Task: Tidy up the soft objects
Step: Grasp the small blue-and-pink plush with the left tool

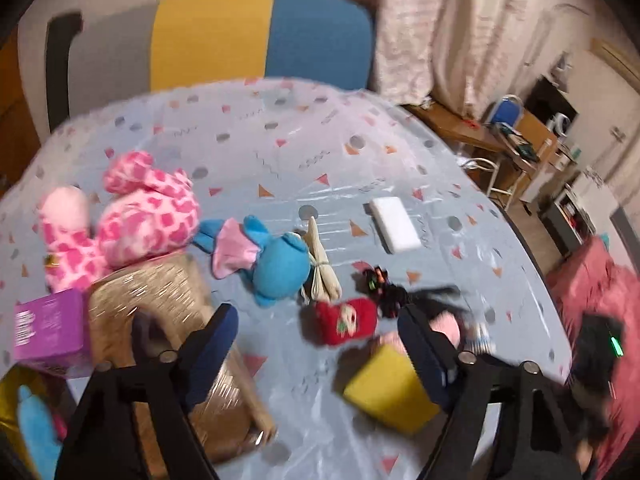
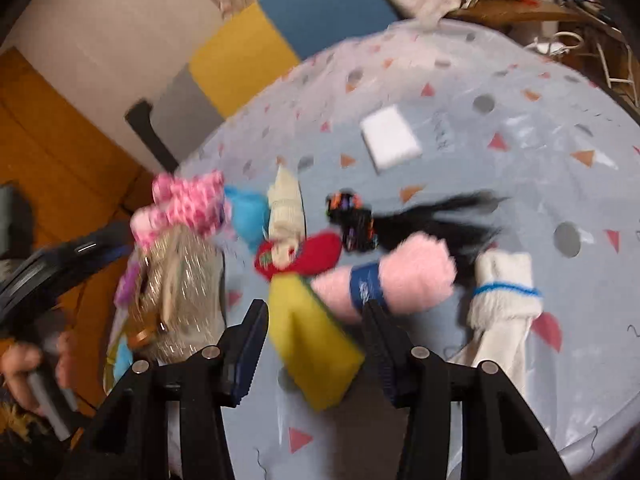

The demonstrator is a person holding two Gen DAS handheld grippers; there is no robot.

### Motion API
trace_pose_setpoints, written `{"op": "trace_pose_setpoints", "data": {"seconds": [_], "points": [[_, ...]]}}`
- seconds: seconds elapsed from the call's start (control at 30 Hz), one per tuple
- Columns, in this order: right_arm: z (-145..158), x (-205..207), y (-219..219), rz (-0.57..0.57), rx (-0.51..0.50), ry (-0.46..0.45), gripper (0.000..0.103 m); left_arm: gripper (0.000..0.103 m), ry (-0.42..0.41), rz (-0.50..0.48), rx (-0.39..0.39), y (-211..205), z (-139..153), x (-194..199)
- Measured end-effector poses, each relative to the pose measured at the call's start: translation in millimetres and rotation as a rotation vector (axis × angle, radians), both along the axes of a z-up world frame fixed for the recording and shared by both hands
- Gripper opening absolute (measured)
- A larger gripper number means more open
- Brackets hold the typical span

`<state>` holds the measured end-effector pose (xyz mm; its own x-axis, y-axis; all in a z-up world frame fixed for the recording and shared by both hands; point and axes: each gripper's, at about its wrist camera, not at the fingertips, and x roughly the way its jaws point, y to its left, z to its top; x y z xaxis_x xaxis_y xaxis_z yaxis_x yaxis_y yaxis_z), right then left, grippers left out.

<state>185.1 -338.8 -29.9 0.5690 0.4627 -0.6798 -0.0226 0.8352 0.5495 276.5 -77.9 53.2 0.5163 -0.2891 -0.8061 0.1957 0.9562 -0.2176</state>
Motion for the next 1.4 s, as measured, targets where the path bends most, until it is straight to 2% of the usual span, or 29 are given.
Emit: {"op": "trace_pose_setpoints", "data": {"seconds": [0.07, 0.13, 0.23, 0.3, 0.47, 0.53, 0.57, 0.6, 0.67, 0.7, 0.87, 0.93, 1.1, 1.17, 1.3, 1.4], "points": [[4, -2, -5, -0.023, 0.020, -0.020, 0.049, 0.072, 0.090, 0.056, -0.057, -3, -18, 32], [4, 0, -9, -0.032, 0.047, -0.024, 0.049, 0.072, 0.161, 0.127, -0.099, -3, -34, 57], [5, 0, -10, -0.029, 0.066, -0.030, 0.049, 0.074, 0.216, 0.234, -0.131, 0, -57, 86], [5, 1, -11, -0.023, 0.066, -0.033, 0.049, 0.075, 0.239, 0.267, -0.136, -1, -68, 96], [3, 0, -13, -0.023, 0.074, -0.025, 0.049, 0.085, 0.264, 0.264, -0.030, -22, -90, 113], [2, -1, -16, -0.030, 0.086, -0.028, 0.049, 0.085, 0.279, 0.274, 0.026, -26, -101, 122], [3, -2, -17, -0.036, 0.090, -0.030, 0.049, 0.082, 0.293, 0.275, 0.031, -27, -107, 124], [2, -2, -18, -0.042, 0.092, -0.031, 0.049, 0.068, 0.297, 0.270, 0.052, -28, -112, 126], [2, -2, -20, -0.051, 0.098, -0.030, 0.049, 0.057, 0.245, 0.243, 0.103, -32, -113, 123], [2, -2, -21, -0.056, 0.097, -0.030, 0.049, 0.047, 0.216, 0.215, 0.111, -35, -111, 119], [2, -3, -29, -0.104, 0.099, -0.025, 0.049, 0.045, 0.032, 0.054, 0.127, -55, -78, 76], [0, -4, -32, -0.118, 0.107, -0.017, 0.049, 0.045, -0.004, -0.019, 0.127, -62, -69, 52], [-4, -3, -35, -0.137, 0.096, 0.011, 0.049, 0.046, -0.072, -0.228, 0.074, -64, -48, -38], [-5, -1, -33, -0.134, 0.082, 0.021, 0.049, 0.046, -0.094, -0.280, 0.061, -58, -43, -70], [-9, 1, -28, -0.120, 0.058, 0.044, 0.049, 0.046, -0.155, -0.412, 0.076, -42, -31, -145], [-13, 4, -24, -0.097, 0.063, 0.069, 0.049, 0.046, -0.131, -0.463, 0.098, -30, -40, -185]]}}
